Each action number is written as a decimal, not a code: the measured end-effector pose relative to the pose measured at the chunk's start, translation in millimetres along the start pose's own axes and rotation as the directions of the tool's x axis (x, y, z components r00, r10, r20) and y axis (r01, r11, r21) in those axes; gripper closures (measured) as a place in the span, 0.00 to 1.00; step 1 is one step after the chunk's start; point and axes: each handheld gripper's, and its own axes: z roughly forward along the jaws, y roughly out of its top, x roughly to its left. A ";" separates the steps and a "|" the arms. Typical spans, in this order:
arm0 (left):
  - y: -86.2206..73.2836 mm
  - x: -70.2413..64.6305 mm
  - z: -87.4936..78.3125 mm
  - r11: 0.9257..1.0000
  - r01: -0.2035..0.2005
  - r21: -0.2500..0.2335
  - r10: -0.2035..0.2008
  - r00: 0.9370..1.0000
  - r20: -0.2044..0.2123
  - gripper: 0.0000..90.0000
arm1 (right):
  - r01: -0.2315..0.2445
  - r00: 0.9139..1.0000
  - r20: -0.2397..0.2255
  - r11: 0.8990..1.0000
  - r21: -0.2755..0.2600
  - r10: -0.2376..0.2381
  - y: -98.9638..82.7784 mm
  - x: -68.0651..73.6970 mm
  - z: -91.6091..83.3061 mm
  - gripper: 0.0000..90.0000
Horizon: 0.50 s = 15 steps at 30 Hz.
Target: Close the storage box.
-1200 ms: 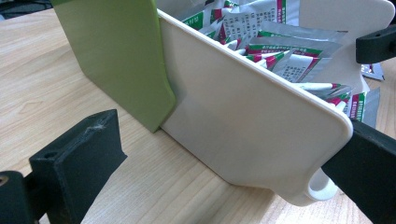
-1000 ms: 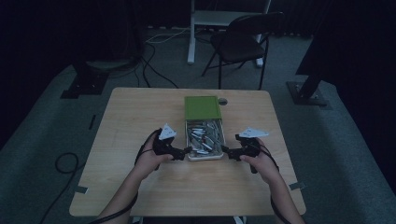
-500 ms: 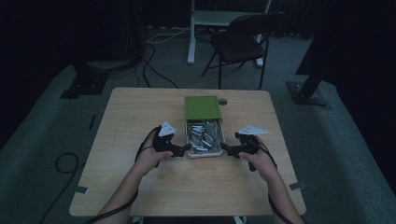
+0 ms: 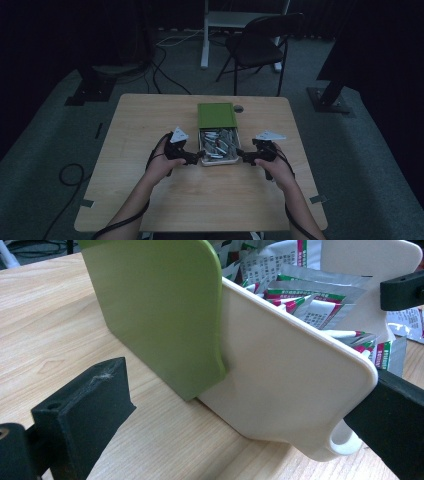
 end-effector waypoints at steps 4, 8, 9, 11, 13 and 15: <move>2.7 2.7 1.7 1.000 0.002 0.000 -0.002 1.000 -0.007 0.03 | -0.008 1.000 0.007 1.000 0.000 0.008 2.4 -1.3 2.0 0.14; 4.6 4.9 2.7 1.000 0.001 0.003 -0.001 1.000 -0.009 0.03 | -0.010 1.000 0.014 1.000 -0.001 0.010 5.2 -2.1 4.1 0.14; 5.7 6.2 3.6 1.000 -0.003 0.005 0.003 1.000 -0.012 0.03 | -0.012 1.000 0.016 1.000 -0.003 0.012 5.6 -2.3 4.9 0.14; 6.4 7.2 4.2 1.000 -0.005 0.005 0.005 1.000 -0.012 0.03 | -0.017 1.000 0.017 1.000 -0.003 0.017 6.2 -2.7 5.7 0.14; 7.2 8.0 5.4 1.000 -0.005 0.006 0.005 1.000 -0.011 0.03 | -0.016 1.000 0.018 1.000 -0.001 0.016 7.2 -3.1 6.4 0.14; 8.4 9.0 6.6 1.000 -0.006 0.006 0.006 1.000 -0.015 0.03 | -0.019 1.000 0.023 1.000 -0.002 0.019 8.7 -4.1 7.9 0.14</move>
